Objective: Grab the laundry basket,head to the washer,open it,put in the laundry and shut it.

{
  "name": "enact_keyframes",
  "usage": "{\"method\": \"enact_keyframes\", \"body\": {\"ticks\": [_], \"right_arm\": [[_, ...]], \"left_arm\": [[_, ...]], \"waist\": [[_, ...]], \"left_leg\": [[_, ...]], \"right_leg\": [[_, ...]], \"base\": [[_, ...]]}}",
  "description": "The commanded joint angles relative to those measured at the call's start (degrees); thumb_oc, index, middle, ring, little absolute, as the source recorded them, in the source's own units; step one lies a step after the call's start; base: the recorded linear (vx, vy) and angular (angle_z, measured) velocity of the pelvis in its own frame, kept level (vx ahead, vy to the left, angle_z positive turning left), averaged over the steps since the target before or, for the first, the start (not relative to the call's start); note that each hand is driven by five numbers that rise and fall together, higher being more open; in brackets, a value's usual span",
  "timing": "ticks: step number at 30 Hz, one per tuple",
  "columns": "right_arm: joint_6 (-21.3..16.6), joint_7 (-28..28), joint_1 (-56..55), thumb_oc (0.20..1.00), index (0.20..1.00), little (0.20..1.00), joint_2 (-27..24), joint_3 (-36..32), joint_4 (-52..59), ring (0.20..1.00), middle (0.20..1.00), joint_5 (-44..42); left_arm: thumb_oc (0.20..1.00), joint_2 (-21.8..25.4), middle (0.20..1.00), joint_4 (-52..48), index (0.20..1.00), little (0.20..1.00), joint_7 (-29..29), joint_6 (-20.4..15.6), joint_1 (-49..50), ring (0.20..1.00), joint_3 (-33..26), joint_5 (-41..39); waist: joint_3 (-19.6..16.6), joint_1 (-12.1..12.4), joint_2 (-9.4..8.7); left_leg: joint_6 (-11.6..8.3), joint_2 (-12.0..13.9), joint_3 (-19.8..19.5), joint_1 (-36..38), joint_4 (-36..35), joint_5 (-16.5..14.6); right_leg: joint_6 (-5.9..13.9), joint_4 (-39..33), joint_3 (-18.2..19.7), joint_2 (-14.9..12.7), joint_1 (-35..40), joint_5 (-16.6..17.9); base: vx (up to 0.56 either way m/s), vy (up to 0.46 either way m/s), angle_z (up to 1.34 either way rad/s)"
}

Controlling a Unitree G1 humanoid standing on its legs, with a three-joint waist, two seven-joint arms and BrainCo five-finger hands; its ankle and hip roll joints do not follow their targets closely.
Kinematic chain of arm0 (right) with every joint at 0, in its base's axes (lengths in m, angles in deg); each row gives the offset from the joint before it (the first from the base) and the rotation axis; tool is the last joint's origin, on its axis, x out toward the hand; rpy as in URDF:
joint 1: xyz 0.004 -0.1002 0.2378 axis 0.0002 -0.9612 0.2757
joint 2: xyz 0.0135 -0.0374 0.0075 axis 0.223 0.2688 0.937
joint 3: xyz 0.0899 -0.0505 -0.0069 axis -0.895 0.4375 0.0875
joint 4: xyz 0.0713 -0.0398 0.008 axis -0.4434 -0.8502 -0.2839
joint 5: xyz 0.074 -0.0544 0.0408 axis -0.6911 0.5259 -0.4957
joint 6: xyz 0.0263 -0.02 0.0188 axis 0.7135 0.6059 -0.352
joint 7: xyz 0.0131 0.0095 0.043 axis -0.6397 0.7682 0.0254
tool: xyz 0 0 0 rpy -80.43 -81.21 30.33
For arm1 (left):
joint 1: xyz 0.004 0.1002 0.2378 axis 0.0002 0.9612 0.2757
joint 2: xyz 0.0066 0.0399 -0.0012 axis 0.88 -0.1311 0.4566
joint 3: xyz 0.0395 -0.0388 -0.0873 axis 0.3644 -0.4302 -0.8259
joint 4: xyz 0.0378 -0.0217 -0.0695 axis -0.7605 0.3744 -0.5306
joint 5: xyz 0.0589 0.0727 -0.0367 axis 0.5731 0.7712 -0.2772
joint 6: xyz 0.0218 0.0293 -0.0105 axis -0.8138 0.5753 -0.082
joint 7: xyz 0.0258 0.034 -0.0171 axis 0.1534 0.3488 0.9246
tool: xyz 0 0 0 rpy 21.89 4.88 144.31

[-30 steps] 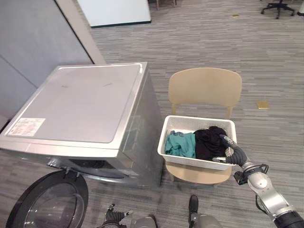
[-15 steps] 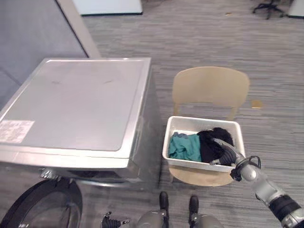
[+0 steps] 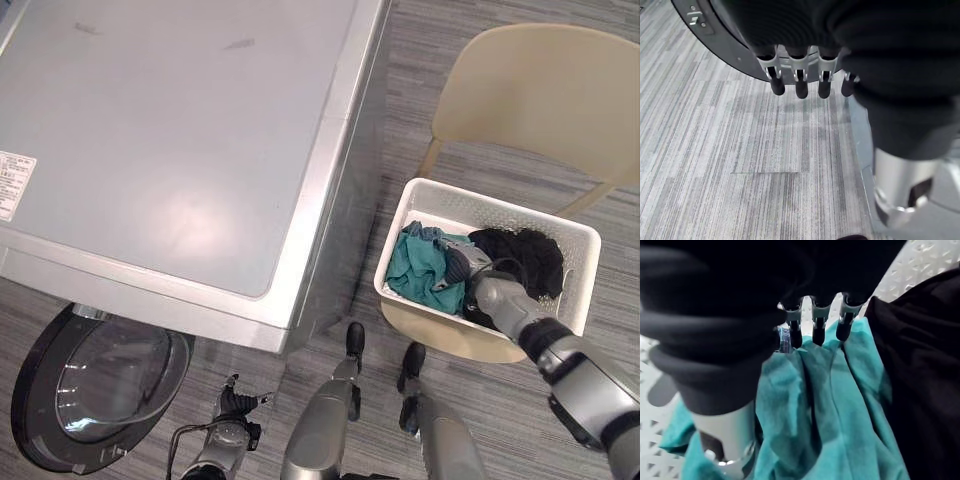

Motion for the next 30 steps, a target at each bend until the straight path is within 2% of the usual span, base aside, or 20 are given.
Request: {"method": "enact_keyframes", "body": {"ticks": [1,2,3,4,5,7,10,11,15,21,22,27,28,30], "right_arm": [[0.8,-2.8,1.0,1.000,1.000,1.000,-1.0,1.6,0.7,1.000,1.000,1.9],[1.2,-3.1,1.9,1.000,1.000,1.000,-0.3,1.2,-1.0,1.000,1.000,1.4],[1.3,-3.5,1.7,0.413,0.413,0.413,0.2,0.1,-1.2,0.413,0.413,0.2],[1.3,-3.8,1.4,0.200,0.200,0.200,0.4,-1.0,-0.3,0.200,0.200,-1.0],[1.3,-3.8,1.4,0.200,0.200,0.200,0.4,-1.0,-0.3,0.200,0.200,-1.0],[0.3,-5.3,-1.9,0.200,0.200,0.200,1.0,-5.8,5.2,0.200,0.200,-7.6],[-0.3,-6.0,-4.3,0.200,0.200,0.200,1.2,-8.1,8.1,0.200,0.200,-10.0],[-1.4,-6.4,-8.0,0.200,0.200,0.200,1.0,-12.0,13.9,0.200,0.200,-14.7],[-3.0,-5.8,-14.9,0.200,0.200,0.200,1.5,-16.5,22.9,0.200,0.200,-19.1],[-7.3,-1.3,-28.7,0.200,0.200,0.200,1.6,-25.3,40.7,0.200,0.200,-28.6],[-7.8,0.4,-32.0,0.200,0.200,0.200,1.7,-26.9,44.6,0.200,0.200,-30.6],[-8.4,3.5,-39.2,0.200,0.200,0.200,2.4,-29.7,53.5,0.200,0.200,-32.5],[-8.9,4.7,-41.5,0.200,0.200,0.200,3.0,-30.7,57.7,0.200,0.200,-33.1],[-9.3,5.2,-42.4,0.200,0.200,0.200,3.2,-30.9,58.9,0.200,0.200,-33.6]], "left_arm": [[1.000,1.4,1.000,-0.4,1.000,1.000,1.5,-0.8,0.0,1.000,0.6,-2.4],[1.000,1.3,1.000,-0.4,1.000,1.000,1.6,-0.8,-0.9,1.000,0.9,-2.9],[1.000,1.1,1.000,-0.6,1.000,1.000,1.8,-0.8,-1.3,1.000,1.0,-3.0],[1.000,1.1,1.000,-0.8,1.000,1.000,1.9,-0.7,-1.4,1.000,0.8,-3.2],[1.000,1.1,1.000,-0.8,1.000,1.000,1.9,-0.7,-1.4,1.000,0.8,-3.2],[1.000,0.5,1.000,-0.9,1.000,1.000,2.2,-0.5,-1.0,1.000,0.3,-3.2],[1.000,0.2,1.000,-1.0,1.000,1.000,2.2,-0.2,-0.8,1.000,-0.1,-3.1],[1.000,0.0,1.000,-1.7,1.000,1.000,2.2,0.0,-0.2,1.000,-0.6,-2.8],[1.000,-0.5,1.000,-2.4,1.000,1.000,1.5,0.8,0.8,1.000,-1.7,-2.0],[1.000,-1.0,1.000,-3.9,1.000,1.000,0.1,2.2,4.7,1.000,-4.5,-0.1],[1.000,-0.9,1.000,-4.5,1.000,1.000,-0.4,2.7,6.3,1.000,-5.5,0.6],[1.000,-1.5,1.000,-4.0,1.000,1.000,-0.6,3.7,8.5,1.000,-7.5,1.6],[1.000,-1.7,1.000,-4.0,1.000,1.000,-0.3,4.0,9.0,1.000,-8.0,2.0],[1.000,-1.3,1.000,-4.6,1.000,1.000,0.0,3.8,8.8,1.000,-8.0,2.0]], "waist": [[-0.1,0.7,-2.63],[0.6,0.9,-2.60],[0.8,0.9,-2.64],[0.9,0.8,-2.75],[0.9,0.8,-2.75],[1.0,0.3,-3.34],[0.7,-0.2,-3.59],[0.4,-0.9,-3.86],[-0.6,-1.6,-4.35],[-4.6,-3.4,-5.07],[-6.2,-3.9,-5.39],[-8.6,-5.1,-5.69],[-9.0,-5.4,-5.15],[-8.9,-5.8,-4.80]], "left_leg": [[-1.28,-0.7,0.0,-2.4,5.4,-2.6],[-1.24,-0.7,-0.2,-3.2,6.0,-2.6],[-1.24,-0.8,-0.2,-3.4,6.2,-2.7],[-1.24,-0.8,-0.2,-3.4,6.3,-2.7],[-1.24,-0.8,-0.2,-3.4,6.3,-2.7],[-1.14,-0.9,0.0,-2.0,6.1,-3.6],[-1.01,-1.0,0.1,-1.5,5.9,-3.8],[-0.88,-1.0,0.5,-0.2,5.8,-4.3],[-0.66,-1.0,1.0,2.6,5.2,-5.0],[-0.08,-1.5,1.6,9.0,3.2,-6.2],[0.05,-1.6,2.1,10.9,2.7,-6.5],[0.51,-1.4,3.0,15.0,0.9,-6.8],[0.84,-1.2,3.3,16.4,-0.2,-6.0],[0.89,-0.8,3.1,16.4,-0.5,-5.2]], "right_leg": [[4.79,-3.0,5.1,-3.9,-0.8,5.1],[4.84,-2.8,5.1,-4.0,-1.3,5.1],[4.85,-2.8,5.1,-4.1,-1.4,5.1],[4.84,-2.8,5.3,-4.1,-1.4,5.1],[4.84,-2.8,5.3,-4.1,-1.4,5.1],[5.05,-3.1,5.8,-4.1,-0.2,4.9],[5.16,-3.6,6.0,-4.2,0.4,5.2],[5.38,-3.8,6.2,-4.2,1.5,5.3],[5.64,-4.4,6.5,-4.2,3.8,5.2],[6.25,-5.8,6.7,-4.1,9.1,4.7],[6.54,-6.2,6.9,-4.0,10.7,4.6],[7.22,-6.0,7.8,-3.7,12.8,4.5],[7.39,-3.9,8.0,-3.5,13.1,3.8],[7.47,-1.2,9.1,-2.9,12.9,2.6]], "base": [[-0.05,-0.013,0.19],[-0.04,0.000,0.18],[-0.04,0.001,0.13],[0.00,0.002,0.08],[0.01,0.026,0.05],[0.02,0.034,0.04],[0.01,0.028,-0.03],[0.02,0.043,-0.05],[0.07,0.026,-0.09],[0.14,0.034,-0.07],[0.14,0.049,-0.09],[0.04,0.046,-0.17],[-0.07,0.064,-0.19],[-0.10,0.029,-0.17]]}}
